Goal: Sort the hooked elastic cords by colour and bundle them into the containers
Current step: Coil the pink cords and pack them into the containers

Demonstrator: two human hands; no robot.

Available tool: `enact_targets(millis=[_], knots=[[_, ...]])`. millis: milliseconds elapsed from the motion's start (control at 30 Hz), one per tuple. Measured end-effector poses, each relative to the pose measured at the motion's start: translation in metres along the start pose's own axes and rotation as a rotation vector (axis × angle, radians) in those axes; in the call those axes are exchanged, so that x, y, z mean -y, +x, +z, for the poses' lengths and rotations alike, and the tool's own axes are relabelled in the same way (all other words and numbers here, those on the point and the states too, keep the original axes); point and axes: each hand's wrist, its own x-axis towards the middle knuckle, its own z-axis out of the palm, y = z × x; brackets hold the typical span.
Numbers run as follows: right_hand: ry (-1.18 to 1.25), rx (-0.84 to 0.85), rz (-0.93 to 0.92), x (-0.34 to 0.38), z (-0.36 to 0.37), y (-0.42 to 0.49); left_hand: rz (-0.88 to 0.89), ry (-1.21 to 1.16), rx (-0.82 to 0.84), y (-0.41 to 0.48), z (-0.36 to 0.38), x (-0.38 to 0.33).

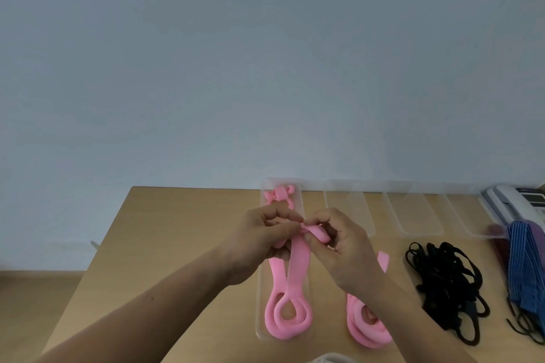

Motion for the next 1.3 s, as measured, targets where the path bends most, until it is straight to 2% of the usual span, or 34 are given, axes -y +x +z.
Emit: enact_targets(millis=[200, 400, 533, 667, 833, 1000, 1167, 1233, 1300], knots=[[0.406, 0.149, 0.211, 0.004, -0.010, 0.000, 0.045, 0.124, -0.009, -0.002, -0.002, 0.005], [0.429, 0.153, 0.294, 0.008, -0.014, 0.004, 0.068, 0.191, -0.006, 0.002, -0.007, 0.000], [0.440, 0.124, 0.269, 0.010, -0.014, 0.007, 0.036, 0.110, 0.036, 0.002, -0.009, 0.001], [0.466, 0.101, 0.246, 0.009, -0.014, 0.008, 0.022, 0.143, 0.133, -0.001, -0.009, -0.001], [0.362, 0.116, 0.196, 0.005, -0.011, 0.006, -0.027, 0.075, 0.176, 0.001, -0.009, -0.003], [0.221, 0.077, 0.160, 0.006, -0.010, 0.005, -0.089, -0.016, 0.156, 0.002, -0.003, -0.005], [0.200, 0.093, 0.154, 0.002, -0.012, 0.002, -0.086, -0.038, 0.085, 0.006, -0.002, -0.003], [0.235, 0.115, 0.159, 0.003, -0.012, 0.001, -0.083, -0.045, 0.091, 0.007, -0.003, -0.001], [0.368, 0.127, 0.210, 0.005, -0.013, 0.001, -0.052, 0.004, 0.088, 0.007, -0.003, 0.001]])
